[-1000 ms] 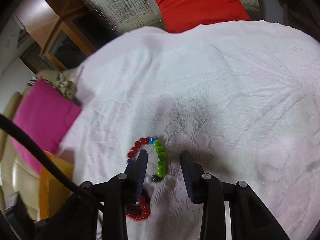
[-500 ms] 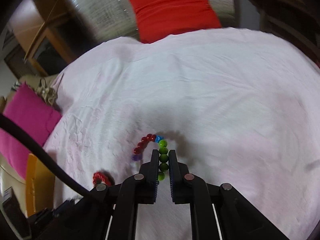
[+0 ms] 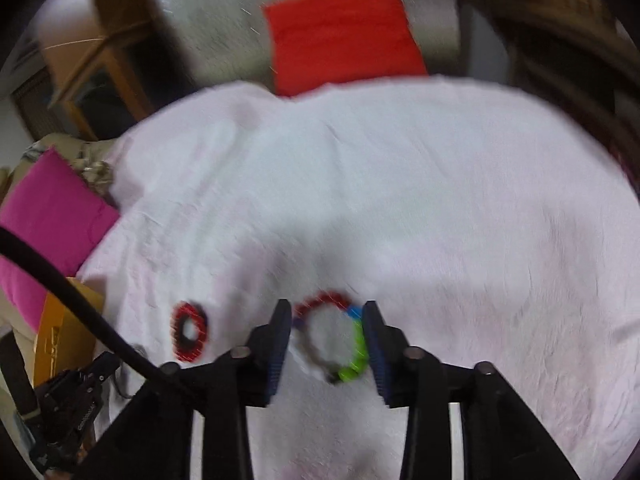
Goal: Organize jewelry
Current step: 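Grasp the red bead bracelet with the right tool, leaving the black hair tie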
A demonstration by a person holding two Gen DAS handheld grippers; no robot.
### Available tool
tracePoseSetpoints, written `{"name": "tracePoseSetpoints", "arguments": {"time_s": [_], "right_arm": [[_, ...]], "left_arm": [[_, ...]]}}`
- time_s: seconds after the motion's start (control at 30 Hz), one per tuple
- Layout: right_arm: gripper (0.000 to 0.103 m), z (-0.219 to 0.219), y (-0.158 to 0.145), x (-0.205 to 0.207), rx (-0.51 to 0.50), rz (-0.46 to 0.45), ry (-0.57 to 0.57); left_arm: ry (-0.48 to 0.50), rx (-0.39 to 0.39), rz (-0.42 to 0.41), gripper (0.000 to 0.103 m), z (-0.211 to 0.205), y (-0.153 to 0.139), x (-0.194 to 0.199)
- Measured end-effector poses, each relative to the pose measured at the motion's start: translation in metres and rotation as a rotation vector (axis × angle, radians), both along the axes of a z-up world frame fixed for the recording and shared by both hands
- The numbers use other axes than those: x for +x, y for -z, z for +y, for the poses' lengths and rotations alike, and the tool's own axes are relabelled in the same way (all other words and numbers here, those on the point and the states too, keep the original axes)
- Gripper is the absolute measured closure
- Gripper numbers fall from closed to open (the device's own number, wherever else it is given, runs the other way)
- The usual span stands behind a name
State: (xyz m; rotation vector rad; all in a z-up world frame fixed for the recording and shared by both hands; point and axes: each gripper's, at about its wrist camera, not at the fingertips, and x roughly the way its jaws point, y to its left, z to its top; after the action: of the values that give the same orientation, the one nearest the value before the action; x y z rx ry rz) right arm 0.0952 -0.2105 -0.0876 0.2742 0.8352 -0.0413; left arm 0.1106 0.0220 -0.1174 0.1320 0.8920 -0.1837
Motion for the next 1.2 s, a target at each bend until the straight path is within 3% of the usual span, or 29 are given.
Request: {"name": "tracePoseSetpoints", "arguments": {"time_s": [0.1, 0.2, 0.33, 0.47, 0.53, 0.63, 0.87, 0.93, 1.07, 1.2], "right_arm": [[0.062, 0.029, 0.005, 0.014, 0.049, 0.006, -0.141], [0.072, 0.052, 0.02, 0.032, 0.084, 0.038, -0.211], [0.075, 0.061, 0.037, 0.049, 0.103, 0.082, -0.223], [0.075, 0.061, 0.057, 0.061, 0.126, 0.132, -0.232], [0.085, 0.065, 0.063, 0.062, 0.105, 0.136, -0.231], [0.092, 0.064, 0.06, 0.063, 0.112, 0.132, -0.222], [0.093, 0.039, 0.031, 0.048, 0.176, 0.071, -0.17], [0.092, 0.025, 0.025, 0.043, 0.209, 0.057, -0.145], [0.092, -0.006, 0.014, 0.032, 0.297, 0.034, -0.105], [0.092, -0.017, 0.011, 0.029, 0.347, 0.025, -0.086]], "left_arm": [[0.003, 0.01, 0.0, 0.098, -0.002, 0.0, 0.001], [0.0, 0.017, 0.019, 0.098, 0.0, 0.004, 0.002], [-0.013, 0.021, 0.023, 0.098, 0.009, 0.005, 0.005], [0.007, 0.005, 0.079, 0.098, 0.012, 0.013, 0.008], [0.028, 0.001, 0.114, 0.098, 0.011, 0.019, 0.009], [0.041, 0.013, 0.11, 0.098, 0.008, 0.018, 0.008], [0.039, -0.021, 0.105, 0.098, 0.008, 0.015, 0.006], [0.061, -0.005, 0.117, 0.09, 0.003, 0.022, 0.007], [0.087, 0.047, 0.082, 0.086, -0.008, 0.023, 0.003], [0.076, -0.012, 0.091, 0.088, -0.008, 0.02, 0.005]]}}
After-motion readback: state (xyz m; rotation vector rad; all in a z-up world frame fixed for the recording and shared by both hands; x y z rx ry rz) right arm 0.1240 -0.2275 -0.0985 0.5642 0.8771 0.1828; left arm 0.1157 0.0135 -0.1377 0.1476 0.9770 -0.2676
